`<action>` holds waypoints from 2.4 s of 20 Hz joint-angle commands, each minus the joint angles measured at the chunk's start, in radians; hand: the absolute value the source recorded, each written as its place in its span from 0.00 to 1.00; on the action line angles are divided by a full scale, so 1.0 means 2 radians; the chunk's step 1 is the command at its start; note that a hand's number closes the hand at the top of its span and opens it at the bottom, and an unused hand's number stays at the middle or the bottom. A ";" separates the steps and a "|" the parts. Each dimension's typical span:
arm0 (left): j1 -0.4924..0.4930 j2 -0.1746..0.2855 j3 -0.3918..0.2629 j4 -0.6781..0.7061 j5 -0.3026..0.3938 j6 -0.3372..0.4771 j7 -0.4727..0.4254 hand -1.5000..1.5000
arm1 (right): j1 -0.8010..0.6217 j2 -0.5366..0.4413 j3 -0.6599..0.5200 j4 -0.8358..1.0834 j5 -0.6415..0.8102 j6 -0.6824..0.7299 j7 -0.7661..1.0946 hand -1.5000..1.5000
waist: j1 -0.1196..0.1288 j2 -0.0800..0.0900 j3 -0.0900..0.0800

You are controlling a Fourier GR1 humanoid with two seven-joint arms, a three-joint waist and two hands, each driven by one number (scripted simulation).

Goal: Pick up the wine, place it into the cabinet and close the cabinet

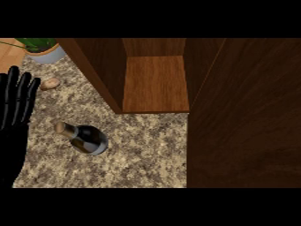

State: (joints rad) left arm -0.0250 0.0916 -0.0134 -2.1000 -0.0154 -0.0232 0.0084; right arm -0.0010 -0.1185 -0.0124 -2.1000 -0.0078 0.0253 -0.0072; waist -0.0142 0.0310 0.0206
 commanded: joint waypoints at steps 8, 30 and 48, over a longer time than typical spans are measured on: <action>-0.115 -0.045 -0.048 0.124 0.002 0.123 0.122 0.00 | 0.085 0.002 0.104 -0.057 -0.061 0.089 0.030 0.00 | -0.012 -0.016 -0.010; -0.283 -0.046 -0.237 0.054 -0.160 0.370 0.416 0.00 | 0.162 -0.024 0.134 -0.296 -0.101 0.055 0.207 0.00 | 0.003 -0.019 -0.010; -0.306 -0.044 -0.232 -0.007 -0.297 0.354 0.564 0.00 | 0.107 -0.023 0.141 -0.313 -0.084 0.016 0.268 0.00 | 0.008 -0.019 -0.010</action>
State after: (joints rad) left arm -0.6487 0.0012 -0.5180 -2.0499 -0.5724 0.7367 1.0432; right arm 0.2016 -0.1508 0.2715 -2.5111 -0.1312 0.0874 0.4027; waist -0.0043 -0.0077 0.0000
